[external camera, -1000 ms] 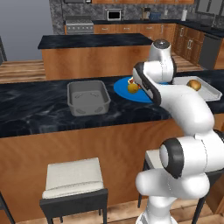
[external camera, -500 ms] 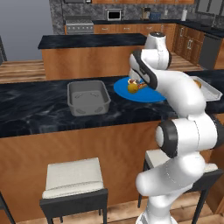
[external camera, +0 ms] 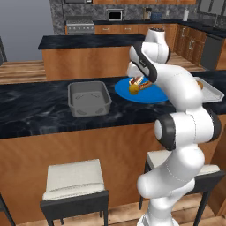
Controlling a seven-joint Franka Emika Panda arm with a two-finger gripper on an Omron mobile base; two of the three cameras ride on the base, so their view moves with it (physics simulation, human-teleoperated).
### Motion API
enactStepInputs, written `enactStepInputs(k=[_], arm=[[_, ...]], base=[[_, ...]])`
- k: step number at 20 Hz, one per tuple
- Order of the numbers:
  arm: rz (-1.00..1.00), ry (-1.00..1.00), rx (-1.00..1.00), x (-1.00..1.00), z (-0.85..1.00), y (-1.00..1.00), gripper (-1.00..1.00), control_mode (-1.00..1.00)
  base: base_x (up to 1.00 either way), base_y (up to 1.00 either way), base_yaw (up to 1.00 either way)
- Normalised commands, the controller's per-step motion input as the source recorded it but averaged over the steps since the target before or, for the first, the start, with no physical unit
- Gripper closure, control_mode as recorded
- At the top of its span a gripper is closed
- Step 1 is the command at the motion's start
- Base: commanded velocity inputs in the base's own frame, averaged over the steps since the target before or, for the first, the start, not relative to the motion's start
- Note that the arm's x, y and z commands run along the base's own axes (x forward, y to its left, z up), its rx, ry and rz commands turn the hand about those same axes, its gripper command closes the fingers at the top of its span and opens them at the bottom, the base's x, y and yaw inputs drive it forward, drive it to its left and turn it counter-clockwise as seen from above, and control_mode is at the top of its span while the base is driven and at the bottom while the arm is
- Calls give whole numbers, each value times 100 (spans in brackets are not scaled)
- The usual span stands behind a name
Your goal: Place one cooked food and one vegetable from the large plate to each tupperware container.
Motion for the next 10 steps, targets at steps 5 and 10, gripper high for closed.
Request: enactStepInputs(k=[5, 10], arm=[[0, 0, 0, 10, -16, 18, -100, -100], [0, 1, 0, 15, -30, 0, -100, -100]], base=[[0, 0, 0], [0, 0, 0]])
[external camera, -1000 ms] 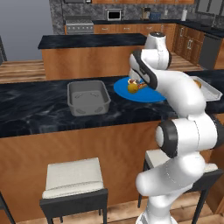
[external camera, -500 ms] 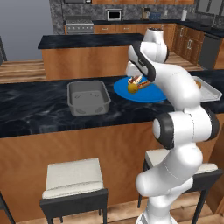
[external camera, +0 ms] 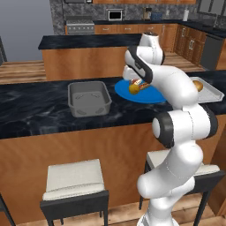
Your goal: Place one cooked food and one vegetable from the large plate to each tupperware container.
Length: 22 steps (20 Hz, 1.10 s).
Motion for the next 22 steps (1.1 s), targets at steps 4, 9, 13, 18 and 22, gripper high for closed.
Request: enactStepInputs(k=[4, 9, 13, 18, 22], arm=[[0, 3, 0, 0, -27, 2, -100, -100], [0, 0, 0, 13, -12, 7, -100, -100], [0, 0, 0, 9, -12, 17, -100, -100], [0, 0, 0, 16, -23, 1, -100, -100], [0, 0, 0, 10, -21, 0, -100, -100]], base=[[0, 0, 0], [0, 0, 0], [0, 0, 0], [0, 0, 0], [0, 0, 0]])
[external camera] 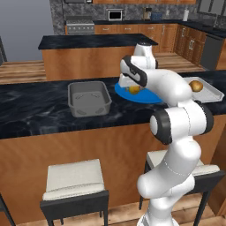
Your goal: Place one cooked food and one vegetable from the large plate to each tupperware container.
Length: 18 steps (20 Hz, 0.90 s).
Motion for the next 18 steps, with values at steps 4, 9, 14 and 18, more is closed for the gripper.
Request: enactStepInputs(k=[4, 9, 14, 18], arm=[[0, 0, 0, 0, -4, 0, -100, -100], [0, 1, 0, 0, -5, 0, 100, -100], [0, 2, 0, 0, -2, 1, 100, -100], [0, 0, -6, -5, 19, 16, 100, -100]], base=[[0, 0, 0], [0, 0, 0], [0, 0, 0], [0, 0, 0]])
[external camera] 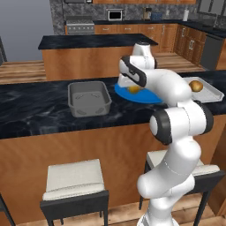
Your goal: Place one cooked food and one vegetable from the large plate to each tupperware container.
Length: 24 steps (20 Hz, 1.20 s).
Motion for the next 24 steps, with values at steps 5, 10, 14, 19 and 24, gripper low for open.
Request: enactStepInputs(k=[5, 10, 14, 19, 24], arm=[[0, 0, -4, -24, 63, 49, 100, -100], [0, 0, 0, -42, 91, 100, 100, -100], [0, 5, 4, -37, 57, 100, 100, -100], [0, 7, 0, -17, -15, 92, 100, -100], [2, -3, 0, 21, -43, 28, 100, -100]], base=[[0, 0, 0], [0, 0, 0], [0, 0, 0], [0, 0, 0], [0, 0, 0]])
